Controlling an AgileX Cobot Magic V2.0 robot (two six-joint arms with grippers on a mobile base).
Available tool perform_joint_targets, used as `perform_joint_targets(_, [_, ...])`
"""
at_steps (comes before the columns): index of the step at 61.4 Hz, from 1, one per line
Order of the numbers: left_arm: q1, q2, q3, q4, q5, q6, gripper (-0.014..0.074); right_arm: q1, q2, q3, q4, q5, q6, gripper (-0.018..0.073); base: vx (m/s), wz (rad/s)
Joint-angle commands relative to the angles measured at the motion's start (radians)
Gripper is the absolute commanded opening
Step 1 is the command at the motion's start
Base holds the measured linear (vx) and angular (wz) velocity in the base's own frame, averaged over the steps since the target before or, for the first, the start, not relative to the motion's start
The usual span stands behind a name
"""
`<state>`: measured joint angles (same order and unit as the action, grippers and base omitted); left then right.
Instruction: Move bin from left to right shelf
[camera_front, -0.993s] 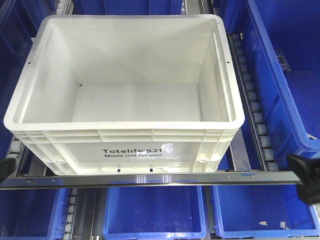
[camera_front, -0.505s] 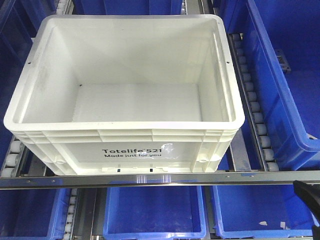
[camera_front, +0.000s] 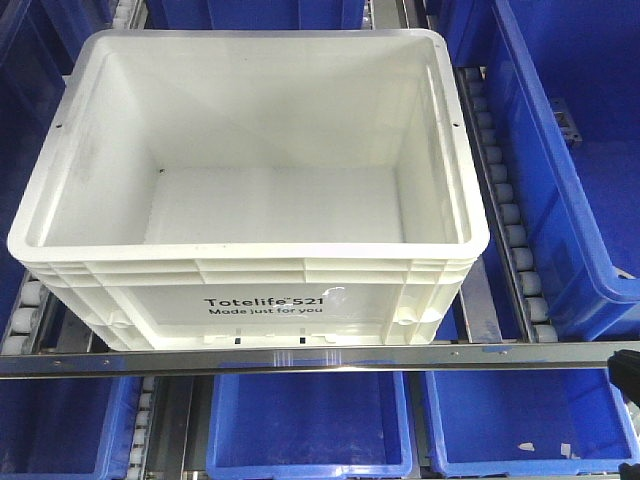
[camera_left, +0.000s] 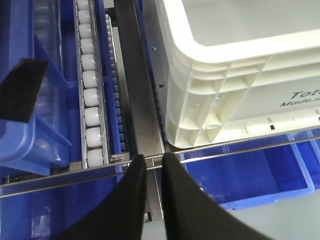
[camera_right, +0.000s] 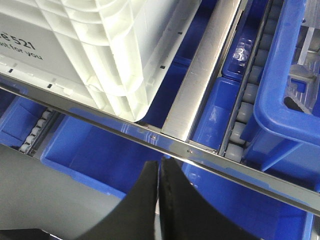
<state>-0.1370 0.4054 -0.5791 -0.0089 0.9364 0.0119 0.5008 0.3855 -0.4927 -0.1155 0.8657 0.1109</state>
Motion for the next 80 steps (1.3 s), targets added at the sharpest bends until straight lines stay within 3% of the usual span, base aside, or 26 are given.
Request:
perform_joint_targets(1, [-0.006,0.009,-0.023,0.0,-0.039,-0.012,-0.001,-0.006,0.007,-0.027,-0.012,-0.047,-0.006,-0.0008,0.0,0.0])
perform_joint_targets(30, [-0.006,-0.038,-0.005,0.017,-0.068,0.001,-0.0009,-0.006,0.007,-0.027,-0.011,-0.044,-0.006,-0.0008,0.0,0.0])
perform_joint_targets(48, [0.028,-0.249,0.348,0.026,-0.703,-0.005,-0.0009,-0.006,0.007,-0.027,-0.011,-0.045,-0.006,-0.0007,0.0,0.0])
perform_joint_targets(58, [0.057,-0.341,0.522,0.026,-0.936,-0.012,-0.0009,-0.006,0.007,-0.027,-0.011,-0.044,-0.006,-0.0008,0.0,0.0])
perform_joint_targets(64, [0.076,-0.379,0.591,0.016,-1.024,-0.012,-0.0009,-0.006,0.007,-0.027,-0.011,-0.044,-0.006,-0.0008,0.0,0.0])
perform_joint_targets(80, [0.103,-0.426,0.588,-0.011,-0.959,-0.012,-0.0009,-0.006,0.007,-0.027,-0.011,-0.042,-0.006,-0.0008,0.0,0.0])
